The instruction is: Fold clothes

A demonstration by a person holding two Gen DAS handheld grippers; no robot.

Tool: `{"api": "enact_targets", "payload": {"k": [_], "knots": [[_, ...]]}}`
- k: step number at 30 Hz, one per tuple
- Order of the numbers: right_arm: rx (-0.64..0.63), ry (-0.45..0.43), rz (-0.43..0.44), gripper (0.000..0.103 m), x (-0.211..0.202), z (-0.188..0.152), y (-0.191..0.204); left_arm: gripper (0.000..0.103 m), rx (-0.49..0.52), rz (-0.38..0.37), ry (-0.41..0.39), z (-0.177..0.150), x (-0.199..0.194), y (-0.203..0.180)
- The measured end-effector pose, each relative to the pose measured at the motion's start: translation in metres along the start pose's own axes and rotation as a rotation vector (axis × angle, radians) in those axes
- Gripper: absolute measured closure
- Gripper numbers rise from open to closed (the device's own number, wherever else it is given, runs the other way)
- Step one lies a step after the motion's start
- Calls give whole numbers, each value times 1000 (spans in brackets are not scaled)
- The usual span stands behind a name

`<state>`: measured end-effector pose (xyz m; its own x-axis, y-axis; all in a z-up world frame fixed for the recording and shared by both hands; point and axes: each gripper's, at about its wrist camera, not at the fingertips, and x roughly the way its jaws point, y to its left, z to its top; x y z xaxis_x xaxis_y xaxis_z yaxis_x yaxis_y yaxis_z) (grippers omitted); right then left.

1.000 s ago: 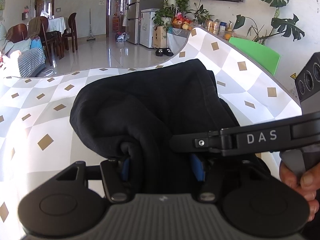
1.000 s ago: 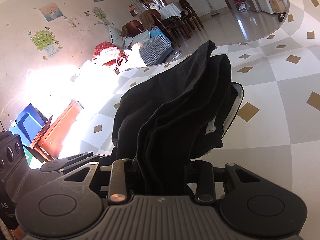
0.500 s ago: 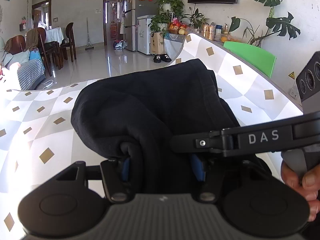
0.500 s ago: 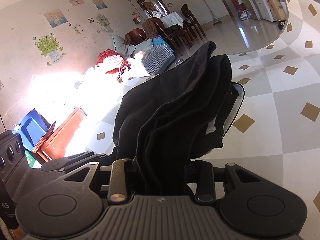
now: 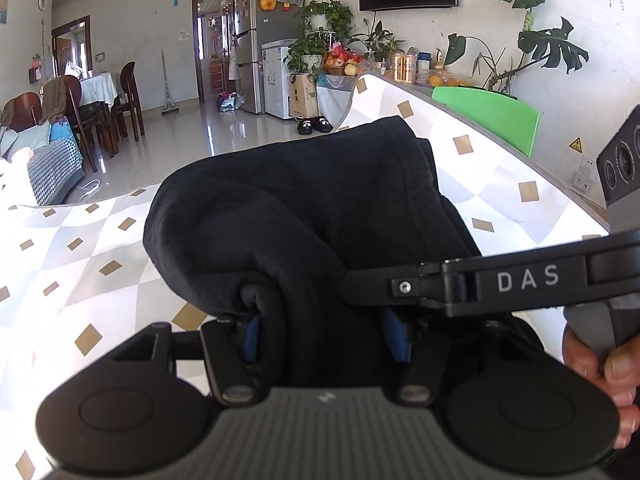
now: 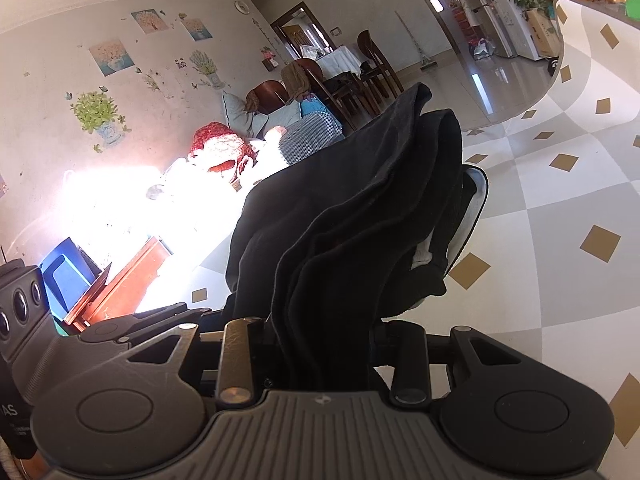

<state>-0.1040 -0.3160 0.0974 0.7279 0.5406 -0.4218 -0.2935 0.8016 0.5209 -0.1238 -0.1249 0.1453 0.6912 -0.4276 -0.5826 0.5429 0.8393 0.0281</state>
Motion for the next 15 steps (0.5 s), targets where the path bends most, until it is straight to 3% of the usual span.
{"api": "enact_targets", "payload": {"k": [15], "knots": [[-26, -47, -24, 67, -17, 13, -5, 48, 14, -3, -32, 18, 7, -15]]}}
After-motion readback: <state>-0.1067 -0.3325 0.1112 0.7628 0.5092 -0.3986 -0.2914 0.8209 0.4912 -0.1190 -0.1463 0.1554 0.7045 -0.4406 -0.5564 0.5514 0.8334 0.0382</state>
